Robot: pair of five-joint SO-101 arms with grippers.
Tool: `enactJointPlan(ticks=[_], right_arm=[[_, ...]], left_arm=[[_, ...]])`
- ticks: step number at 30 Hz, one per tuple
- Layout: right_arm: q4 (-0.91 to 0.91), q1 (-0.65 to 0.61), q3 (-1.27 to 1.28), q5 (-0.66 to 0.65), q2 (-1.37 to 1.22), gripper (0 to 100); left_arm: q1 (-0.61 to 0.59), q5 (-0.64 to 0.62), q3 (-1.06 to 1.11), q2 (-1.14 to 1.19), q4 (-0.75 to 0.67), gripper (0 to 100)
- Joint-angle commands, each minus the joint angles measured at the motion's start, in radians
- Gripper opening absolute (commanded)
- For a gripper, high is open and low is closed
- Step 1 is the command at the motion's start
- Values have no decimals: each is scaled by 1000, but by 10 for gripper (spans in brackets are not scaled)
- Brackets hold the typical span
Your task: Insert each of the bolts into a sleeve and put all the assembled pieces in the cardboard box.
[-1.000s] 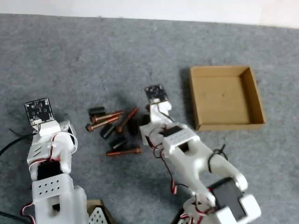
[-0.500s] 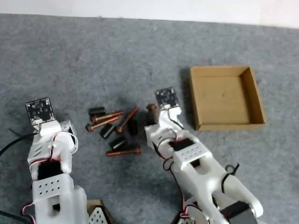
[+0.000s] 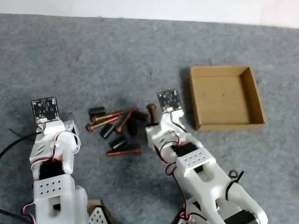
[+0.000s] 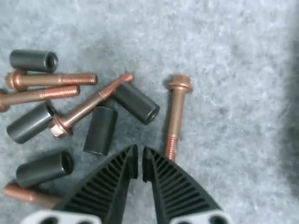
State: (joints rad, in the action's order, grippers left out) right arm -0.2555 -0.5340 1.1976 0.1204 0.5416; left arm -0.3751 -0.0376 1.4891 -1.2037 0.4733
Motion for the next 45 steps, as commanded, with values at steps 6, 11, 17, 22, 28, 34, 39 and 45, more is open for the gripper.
enactJointPlan(ticks=[6, 11, 17, 22, 28, 34, 39, 45], right_arm=[[24, 10, -8, -9, 31, 26], [19, 16, -8, -9, 30, 210], [-2, 45, -21, -15, 30, 249], [-242, 24, -245, -221, -47, 249], [-326, 25, -532, -242, -369, 249], [-361, -22, -723, -347, -579, 249], [-363, -85, -802, -362, -627, 249], [-363, -90, -803, -397, -645, 249]], left_arm=[[15, 9, -7, -21, -21, 153], [15, 9, -7, -21, -23, 153], [15, 9, -7, -21, -23, 153], [16, 9, -5, -21, -23, 153], [16, 9, -5, -21, -23, 153], [16, 8, -5, -21, -23, 153], [16, 6, -8, -21, -20, 153], [15, 5, -7, -21, -20, 153]])
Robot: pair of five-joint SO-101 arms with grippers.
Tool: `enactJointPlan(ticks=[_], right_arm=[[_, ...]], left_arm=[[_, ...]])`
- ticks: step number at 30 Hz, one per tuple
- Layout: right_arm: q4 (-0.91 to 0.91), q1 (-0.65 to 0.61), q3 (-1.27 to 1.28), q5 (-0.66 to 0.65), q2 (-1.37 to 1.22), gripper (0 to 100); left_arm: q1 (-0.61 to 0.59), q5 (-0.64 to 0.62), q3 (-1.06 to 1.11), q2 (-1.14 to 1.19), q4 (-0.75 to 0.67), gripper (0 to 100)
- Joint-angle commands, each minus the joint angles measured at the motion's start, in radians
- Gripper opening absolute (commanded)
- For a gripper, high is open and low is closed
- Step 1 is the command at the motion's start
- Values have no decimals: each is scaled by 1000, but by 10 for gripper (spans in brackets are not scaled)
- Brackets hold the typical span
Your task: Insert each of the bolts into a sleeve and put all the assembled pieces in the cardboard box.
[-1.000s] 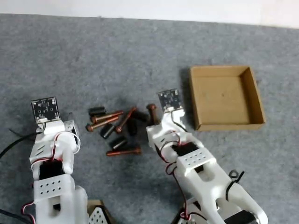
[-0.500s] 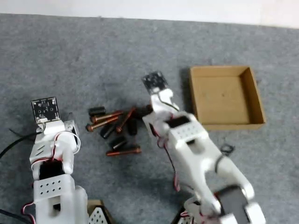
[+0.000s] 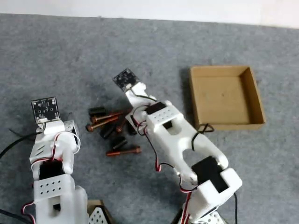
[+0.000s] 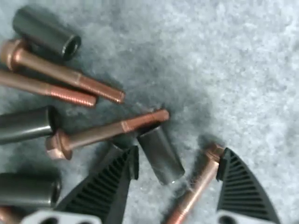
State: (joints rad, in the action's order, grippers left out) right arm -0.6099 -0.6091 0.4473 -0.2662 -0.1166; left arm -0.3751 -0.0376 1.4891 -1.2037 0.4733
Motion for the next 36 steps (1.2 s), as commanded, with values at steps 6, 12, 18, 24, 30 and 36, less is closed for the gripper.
enactJointPlan(ticks=[6, 12, 18, 24, 30, 36], right_arm=[[-8, -36, -50, -15, 8, 249], [-4, -38, -4, -15, 7, 249], [-5, -42, 24, -11, 7, 249], [-5, -44, 64, -9, -35, 248], [-8, -65, 7, -11, -139, 248], [-8, -65, -5, -9, -142, 218]], left_arm=[[15, 8, -2, -13, -18, 153], [16, 8, 16, -19, -23, 153], [13, 8, 13, -19, -23, 153], [16, 9, 16, -19, -23, 153], [16, 9, 16, -19, -23, 153], [16, 9, 16, -19, -23, 153]])
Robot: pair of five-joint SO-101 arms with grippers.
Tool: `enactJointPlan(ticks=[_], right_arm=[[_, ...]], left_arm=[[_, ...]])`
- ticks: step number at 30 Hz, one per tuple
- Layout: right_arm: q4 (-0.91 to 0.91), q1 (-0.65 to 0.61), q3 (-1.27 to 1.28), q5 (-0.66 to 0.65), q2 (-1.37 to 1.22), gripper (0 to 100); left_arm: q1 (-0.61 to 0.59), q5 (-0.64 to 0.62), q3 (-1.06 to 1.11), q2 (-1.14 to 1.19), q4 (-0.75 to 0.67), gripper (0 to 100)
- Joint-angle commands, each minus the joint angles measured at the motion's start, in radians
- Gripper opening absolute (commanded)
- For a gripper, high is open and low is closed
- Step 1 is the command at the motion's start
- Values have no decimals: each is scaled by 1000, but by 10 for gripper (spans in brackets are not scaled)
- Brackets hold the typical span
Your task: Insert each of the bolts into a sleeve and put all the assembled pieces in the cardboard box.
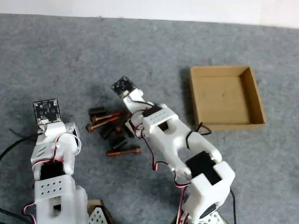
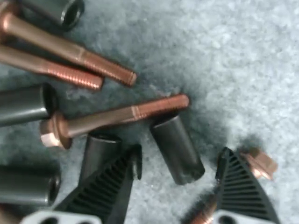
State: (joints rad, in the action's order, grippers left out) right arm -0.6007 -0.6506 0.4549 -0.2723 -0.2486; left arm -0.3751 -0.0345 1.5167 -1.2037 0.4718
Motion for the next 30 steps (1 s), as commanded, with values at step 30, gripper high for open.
enactJointPlan(ticks=[30], right_arm=[[-16, -22, -13, -5, -5, 3]], left_arm=[[16, 6, -10, -16, -21, 153]])
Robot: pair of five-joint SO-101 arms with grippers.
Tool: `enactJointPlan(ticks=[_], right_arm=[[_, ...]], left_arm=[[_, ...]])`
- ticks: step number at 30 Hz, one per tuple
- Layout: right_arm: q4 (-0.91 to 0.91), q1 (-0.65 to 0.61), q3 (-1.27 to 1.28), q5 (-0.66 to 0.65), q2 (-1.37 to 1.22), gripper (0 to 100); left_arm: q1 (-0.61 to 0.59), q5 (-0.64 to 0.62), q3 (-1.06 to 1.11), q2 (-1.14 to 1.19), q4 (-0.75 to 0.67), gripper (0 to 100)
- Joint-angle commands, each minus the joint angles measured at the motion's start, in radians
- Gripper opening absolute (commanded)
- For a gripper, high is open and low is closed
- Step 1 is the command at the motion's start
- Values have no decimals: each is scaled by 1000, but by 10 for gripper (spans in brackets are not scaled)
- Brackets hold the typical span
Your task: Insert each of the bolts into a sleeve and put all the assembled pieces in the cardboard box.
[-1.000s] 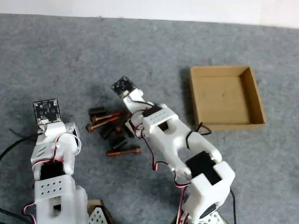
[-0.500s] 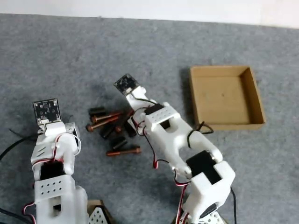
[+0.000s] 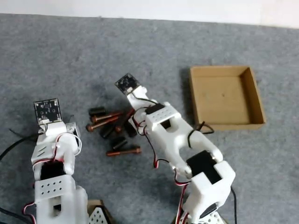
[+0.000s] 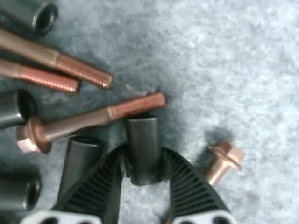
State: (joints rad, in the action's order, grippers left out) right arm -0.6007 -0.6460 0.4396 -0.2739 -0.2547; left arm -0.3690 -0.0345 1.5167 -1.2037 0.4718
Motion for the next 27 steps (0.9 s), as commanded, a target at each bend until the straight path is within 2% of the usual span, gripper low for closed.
enactJointPlan(ticks=[1, 5, 13, 20, 23, 27], right_arm=[[-16, -27, 2, -3, 12, 3], [13, -15, 58, -2, 113, 3], [272, 16, 346, 18, 354, 3], [302, 50, 478, 74, 521, 3], [374, 67, 533, 77, 581, 3], [470, 59, 611, 77, 647, 3]], left_arm=[[10, 6, -10, -18, -21, 153], [10, 6, -10, -19, -21, 153], [10, 6, -10, -15, -21, 153], [13, 6, -10, -13, -21, 153], [54, 8, -10, -13, -21, 153], [94, 87, -10, -12, -18, 153]])
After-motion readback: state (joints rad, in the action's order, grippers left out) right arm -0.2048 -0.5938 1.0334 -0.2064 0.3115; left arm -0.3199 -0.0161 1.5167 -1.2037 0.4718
